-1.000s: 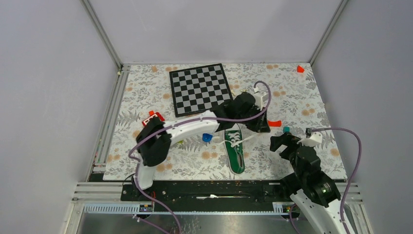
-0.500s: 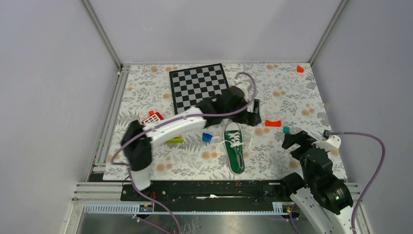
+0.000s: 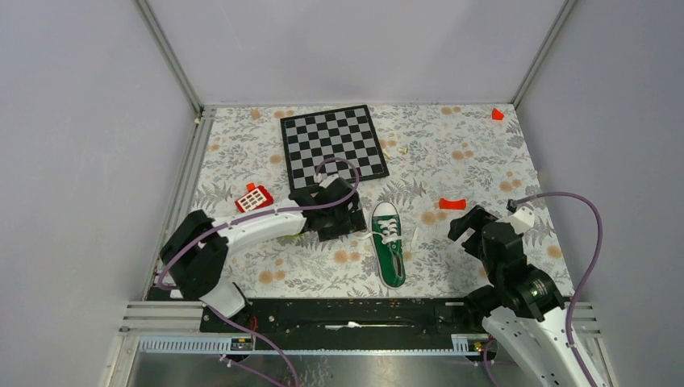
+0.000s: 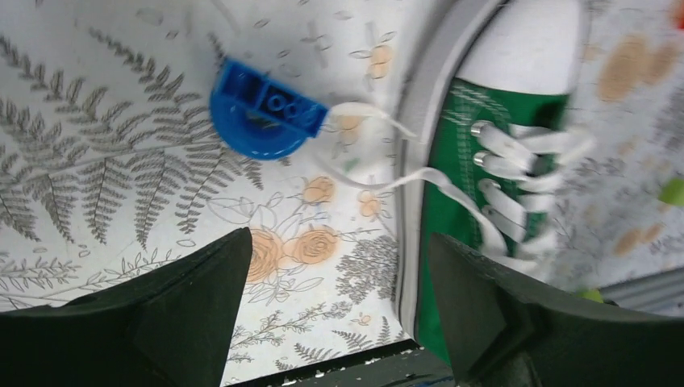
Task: Tie the shoes
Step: Tie the shoelace on the shoe.
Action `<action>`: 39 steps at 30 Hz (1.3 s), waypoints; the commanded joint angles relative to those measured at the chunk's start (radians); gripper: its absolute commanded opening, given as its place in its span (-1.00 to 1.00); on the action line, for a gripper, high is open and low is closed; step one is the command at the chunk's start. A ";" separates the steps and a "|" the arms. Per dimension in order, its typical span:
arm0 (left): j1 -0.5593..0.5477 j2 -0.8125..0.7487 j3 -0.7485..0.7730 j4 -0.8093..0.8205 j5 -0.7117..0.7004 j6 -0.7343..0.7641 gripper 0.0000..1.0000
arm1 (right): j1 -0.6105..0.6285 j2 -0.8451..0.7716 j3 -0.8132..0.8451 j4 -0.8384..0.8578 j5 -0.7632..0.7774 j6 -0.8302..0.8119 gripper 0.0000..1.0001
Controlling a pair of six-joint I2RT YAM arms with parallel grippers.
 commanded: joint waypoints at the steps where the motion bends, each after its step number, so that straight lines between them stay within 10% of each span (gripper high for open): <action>1: -0.004 0.037 -0.006 0.004 0.002 -0.219 0.70 | -0.002 0.017 0.003 0.021 -0.030 0.044 0.82; 28: -0.019 0.281 0.084 -0.125 -0.101 -0.546 0.05 | -0.001 -0.025 -0.033 -0.012 -0.060 0.071 0.80; 33: -0.010 0.297 0.078 -0.116 -0.091 -0.534 -1.00 | -0.002 0.021 -0.068 0.019 -0.122 0.103 0.74; 39: -0.010 0.133 -0.023 -0.094 -0.145 -0.469 -1.00 | -0.002 0.175 -0.111 0.114 -0.272 0.165 0.63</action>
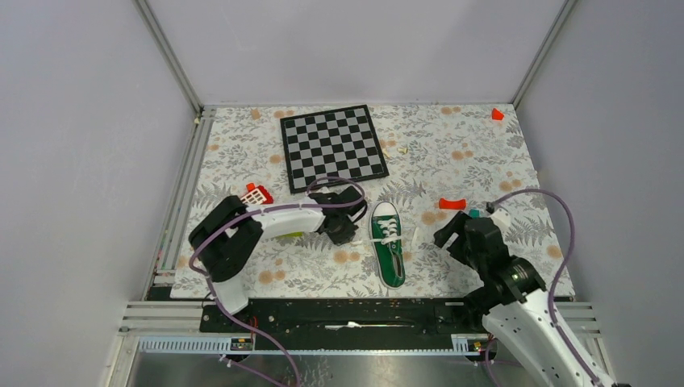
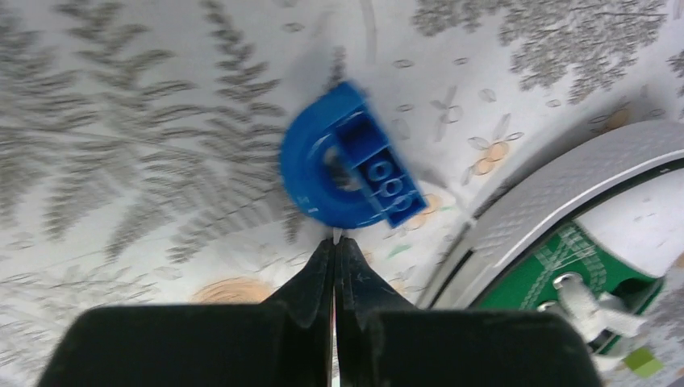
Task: Tie the shoes
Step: Tie the shoelace on the shoe.
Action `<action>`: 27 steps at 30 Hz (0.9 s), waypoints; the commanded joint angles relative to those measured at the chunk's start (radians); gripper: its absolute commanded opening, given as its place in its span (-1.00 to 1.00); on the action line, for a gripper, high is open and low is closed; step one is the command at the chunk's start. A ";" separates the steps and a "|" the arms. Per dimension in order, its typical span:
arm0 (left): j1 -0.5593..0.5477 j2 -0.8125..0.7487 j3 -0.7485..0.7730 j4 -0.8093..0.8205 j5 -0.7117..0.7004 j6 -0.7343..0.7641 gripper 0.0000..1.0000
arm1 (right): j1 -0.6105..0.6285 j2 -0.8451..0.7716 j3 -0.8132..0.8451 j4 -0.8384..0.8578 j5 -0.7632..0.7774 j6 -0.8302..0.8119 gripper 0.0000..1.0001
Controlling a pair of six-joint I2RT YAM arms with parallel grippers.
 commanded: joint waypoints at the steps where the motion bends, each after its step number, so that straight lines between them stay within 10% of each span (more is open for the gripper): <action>1: 0.005 -0.153 -0.098 -0.020 -0.083 0.014 -1.00 | -0.002 0.125 -0.029 0.119 -0.131 0.069 0.61; 16: 0.006 -0.205 -0.097 -0.012 -0.047 0.134 -1.00 | -0.002 0.700 0.011 0.511 -0.147 0.029 0.30; 23: 0.005 -0.207 -0.089 -0.016 -0.046 0.160 -1.00 | -0.002 0.770 0.018 0.560 -0.123 0.024 -0.44; 27: 0.004 -0.209 -0.089 -0.017 -0.048 0.165 -1.00 | -0.002 0.794 0.018 0.569 -0.113 0.007 0.11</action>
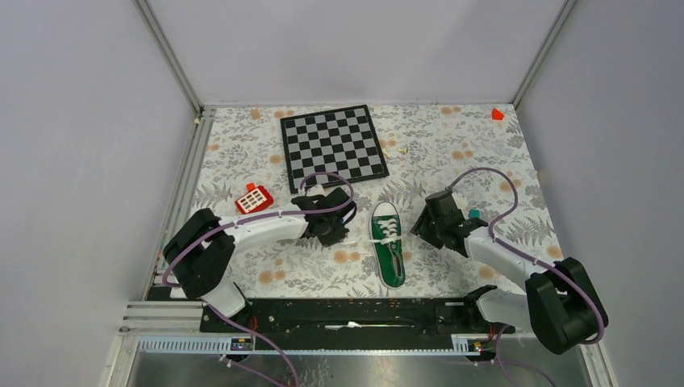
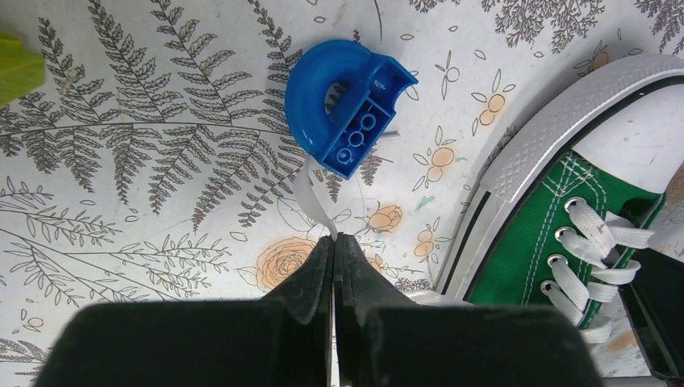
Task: Tie the shoes
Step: Tie the shoelace on the shoe.
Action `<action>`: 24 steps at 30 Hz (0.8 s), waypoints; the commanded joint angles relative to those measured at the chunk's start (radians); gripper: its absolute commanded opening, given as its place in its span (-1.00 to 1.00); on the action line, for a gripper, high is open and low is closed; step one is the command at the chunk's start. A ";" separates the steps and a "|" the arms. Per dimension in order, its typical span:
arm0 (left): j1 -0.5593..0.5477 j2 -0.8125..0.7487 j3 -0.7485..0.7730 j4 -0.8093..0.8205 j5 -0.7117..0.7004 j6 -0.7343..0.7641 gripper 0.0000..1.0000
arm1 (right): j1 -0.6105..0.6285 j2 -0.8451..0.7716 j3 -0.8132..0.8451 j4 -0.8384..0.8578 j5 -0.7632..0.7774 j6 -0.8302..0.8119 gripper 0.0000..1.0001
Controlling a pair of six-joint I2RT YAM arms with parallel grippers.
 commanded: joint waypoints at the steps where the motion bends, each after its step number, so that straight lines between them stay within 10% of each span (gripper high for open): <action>1: 0.006 -0.004 0.037 0.002 -0.006 0.012 -1.00 | -0.002 0.033 0.039 0.035 0.033 -0.030 0.15; 8: 0.002 0.004 0.045 0.002 0.003 0.016 -1.00 | -0.002 0.108 0.050 0.085 0.010 -0.039 -0.06; 10: 0.002 0.002 0.045 0.002 0.003 0.019 -1.00 | -0.001 0.115 0.060 0.075 0.009 -0.044 -0.37; 11: 0.003 -0.008 0.047 -0.009 -0.008 0.022 -1.00 | -0.002 0.074 0.057 0.056 0.026 -0.046 -1.00; 24: 0.049 -0.173 0.055 -0.133 -0.119 0.134 -1.00 | -0.058 -0.406 0.165 -0.309 0.247 -0.189 -1.00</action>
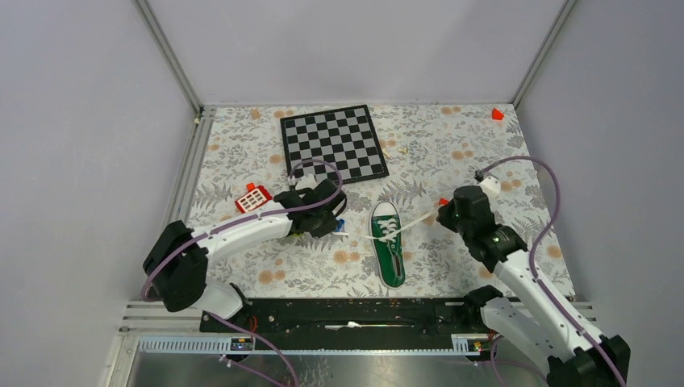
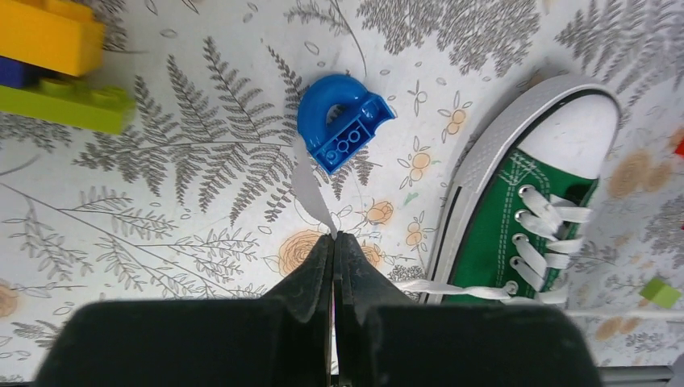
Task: Tie the shoes
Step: Tie the shoelace on the shoe.
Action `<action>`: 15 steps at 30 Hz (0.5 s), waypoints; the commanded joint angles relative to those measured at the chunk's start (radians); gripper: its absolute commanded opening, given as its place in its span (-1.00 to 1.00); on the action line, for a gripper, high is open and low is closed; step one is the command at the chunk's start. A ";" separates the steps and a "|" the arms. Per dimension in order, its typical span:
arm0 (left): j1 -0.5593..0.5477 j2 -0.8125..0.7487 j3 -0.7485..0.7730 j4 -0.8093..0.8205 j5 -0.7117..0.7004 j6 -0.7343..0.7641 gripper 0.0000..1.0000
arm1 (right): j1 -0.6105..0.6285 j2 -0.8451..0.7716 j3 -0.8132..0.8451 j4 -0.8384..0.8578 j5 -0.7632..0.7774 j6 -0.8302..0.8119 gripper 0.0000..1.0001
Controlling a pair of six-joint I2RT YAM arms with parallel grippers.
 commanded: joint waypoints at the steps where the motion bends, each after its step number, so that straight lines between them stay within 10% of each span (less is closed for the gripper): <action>1: 0.027 -0.075 0.030 -0.071 -0.065 0.062 -1.00 | -0.027 -0.064 0.071 -0.144 0.099 -0.077 -1.00; 15: 0.027 -0.070 0.052 -0.052 0.099 0.265 -1.00 | -0.062 -0.243 0.150 -0.245 0.196 -0.128 -1.00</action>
